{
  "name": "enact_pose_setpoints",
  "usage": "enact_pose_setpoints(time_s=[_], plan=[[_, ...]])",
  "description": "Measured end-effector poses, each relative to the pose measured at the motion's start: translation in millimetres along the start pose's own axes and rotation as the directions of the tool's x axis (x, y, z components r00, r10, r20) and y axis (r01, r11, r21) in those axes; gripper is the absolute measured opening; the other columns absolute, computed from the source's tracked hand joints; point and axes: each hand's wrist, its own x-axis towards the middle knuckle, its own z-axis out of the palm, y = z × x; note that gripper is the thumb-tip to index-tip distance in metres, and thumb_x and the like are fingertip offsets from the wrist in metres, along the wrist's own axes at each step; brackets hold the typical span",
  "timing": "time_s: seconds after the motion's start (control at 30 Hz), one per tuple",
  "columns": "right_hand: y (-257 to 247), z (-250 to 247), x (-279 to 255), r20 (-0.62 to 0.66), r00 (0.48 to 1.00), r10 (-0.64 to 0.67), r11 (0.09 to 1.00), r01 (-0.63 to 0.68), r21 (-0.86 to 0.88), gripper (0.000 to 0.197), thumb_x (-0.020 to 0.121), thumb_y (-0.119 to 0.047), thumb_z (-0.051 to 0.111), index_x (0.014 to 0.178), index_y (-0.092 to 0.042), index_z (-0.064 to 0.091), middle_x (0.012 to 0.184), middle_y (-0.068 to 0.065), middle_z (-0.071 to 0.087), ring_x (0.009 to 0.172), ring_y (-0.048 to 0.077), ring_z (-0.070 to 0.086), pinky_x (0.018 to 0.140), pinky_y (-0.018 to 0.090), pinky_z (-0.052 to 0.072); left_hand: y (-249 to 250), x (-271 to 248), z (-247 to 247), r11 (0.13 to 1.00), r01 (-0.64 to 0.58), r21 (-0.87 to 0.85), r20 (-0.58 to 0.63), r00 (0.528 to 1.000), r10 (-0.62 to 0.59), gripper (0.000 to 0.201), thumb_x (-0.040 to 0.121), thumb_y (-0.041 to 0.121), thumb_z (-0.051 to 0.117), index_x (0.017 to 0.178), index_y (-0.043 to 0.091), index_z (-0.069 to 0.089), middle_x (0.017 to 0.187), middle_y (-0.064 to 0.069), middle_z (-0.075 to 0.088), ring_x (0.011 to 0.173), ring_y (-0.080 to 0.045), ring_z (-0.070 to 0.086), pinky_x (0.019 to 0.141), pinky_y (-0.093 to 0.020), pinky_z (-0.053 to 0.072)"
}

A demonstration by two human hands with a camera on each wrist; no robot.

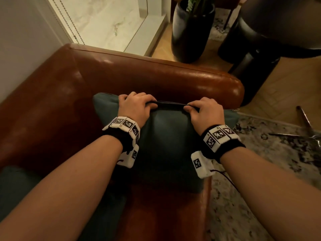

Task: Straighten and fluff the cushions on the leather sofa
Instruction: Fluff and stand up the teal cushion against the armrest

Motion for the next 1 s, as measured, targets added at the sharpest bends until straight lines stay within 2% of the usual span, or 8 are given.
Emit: enact_pose_setpoints(time_s=[0.2,0.4,0.5,0.6,0.77,0.87,0.93,1.0], plan=[[14.4,1.7,-5.3,-0.028,0.999,-0.027,0.999,0.028,0.025,0.027,0.094,-0.045,0.056,0.107,-0.028,0.073,0.099,-0.003,0.065,0.099,0.019,0.055,0.089,0.038,0.039,-17.1,-1.1,-8.1,0.997,-0.04,0.072,0.071,0.997,0.035,0.03,0.097,0.049,0.041,0.111,0.035,0.064,0.107,0.009,0.062,0.106,-0.018,0.052,0.097,-0.041,0.026],[61.1,-8.7,-21.7,-0.014,0.998,0.063,0.989,-0.064,-0.134,0.041,0.096,-0.057,0.04,0.115,-0.033,0.067,0.114,-0.003,0.061,0.113,0.023,0.05,0.097,0.043,0.033,-100.1,-16.2,-33.0,0.931,0.231,0.281,0.095,0.959,-0.267,0.042,0.098,0.057,0.031,0.122,0.034,0.058,0.131,-0.001,0.056,0.121,-0.034,0.044,0.099,-0.047,0.031],[80.4,-8.2,-26.5,-0.018,0.984,0.18,0.984,-0.18,-0.009,0.037,0.096,-0.052,0.048,0.112,-0.026,0.068,0.111,0.004,0.06,0.112,0.03,0.051,0.095,0.044,0.039,-110.1,-22.1,-37.9,0.937,0.339,0.083,0.171,0.922,-0.348,0.043,0.099,0.051,0.036,0.125,0.023,0.055,0.128,-0.012,0.057,0.117,-0.039,0.049,0.098,-0.048,0.04],[90.1,-7.5,-23.4,-0.104,0.987,0.125,0.989,-0.116,0.09,0.026,0.095,-0.034,0.059,0.096,-0.009,0.066,0.091,0.01,0.058,0.098,0.035,0.053,0.082,0.036,0.038,-101.8,-15.8,-37.2,0.928,0.373,-0.001,0.146,0.918,-0.369,0.031,0.101,0.042,0.038,0.112,0.017,0.054,0.113,-0.016,0.061,0.104,-0.04,0.057,0.08,-0.042,0.042],[94.1,-13.1,-21.5,-0.121,0.976,0.183,0.976,-0.166,0.143,0.021,0.097,-0.034,0.055,0.09,-0.015,0.059,0.087,0.002,0.054,0.089,0.023,0.052,0.076,0.029,0.033,-101.9,-12.7,-31.0,0.878,0.419,-0.229,0.017,0.904,-0.427,0.028,0.098,0.044,0.048,0.109,0.019,0.054,0.11,-0.014,0.058,0.104,-0.033,0.055,0.081,-0.035,0.038],[96.7,-11.3,-37.9,-0.101,0.873,0.477,0.779,-0.367,0.509,0.024,0.102,-0.038,0.043,0.101,-0.02,0.06,0.097,-0.001,0.06,0.092,0.016,0.053,0.076,0.025,0.035,-112.3,-21.4,-30.4,0.665,0.551,-0.504,0.03,0.781,-0.624,0.022,0.102,0.044,0.037,0.106,0.033,0.056,0.113,-0.016,0.058,0.109,-0.032,0.056,0.076,-0.025,0.038],[98.7,-7.4,-50.4,0.07,0.775,0.627,0.395,-0.395,0.829,0.031,0.106,-0.035,0.033,0.1,-0.019,0.058,0.097,0.0,0.066,0.094,0.018,0.061,0.076,0.03,0.045,-113.8,-31.1,-33.4,0.575,0.597,-0.56,0.139,0.752,-0.645,0.034,0.106,0.025,0.032,0.104,0.041,0.062,0.114,-0.022,0.059,0.105,-0.031,0.054,0.07,-0.016,0.035],[106.5,1.2,-61.5,0.202,0.755,0.624,0.165,-0.38,0.91,0.026,0.105,-0.026,0.038,0.096,-0.018,0.062,0.09,-0.006,0.074,0.088,0.012,0.069,0.08,0.032,0.053,-113.2,-41.8,-29.4,0.519,0.595,-0.614,0.196,0.752,-0.629,0.034,0.105,0.016,0.033,0.104,0.025,0.066,0.105,-0.009,0.063,0.102,-0.019,0.05,0.074,-0.014,0.035]])
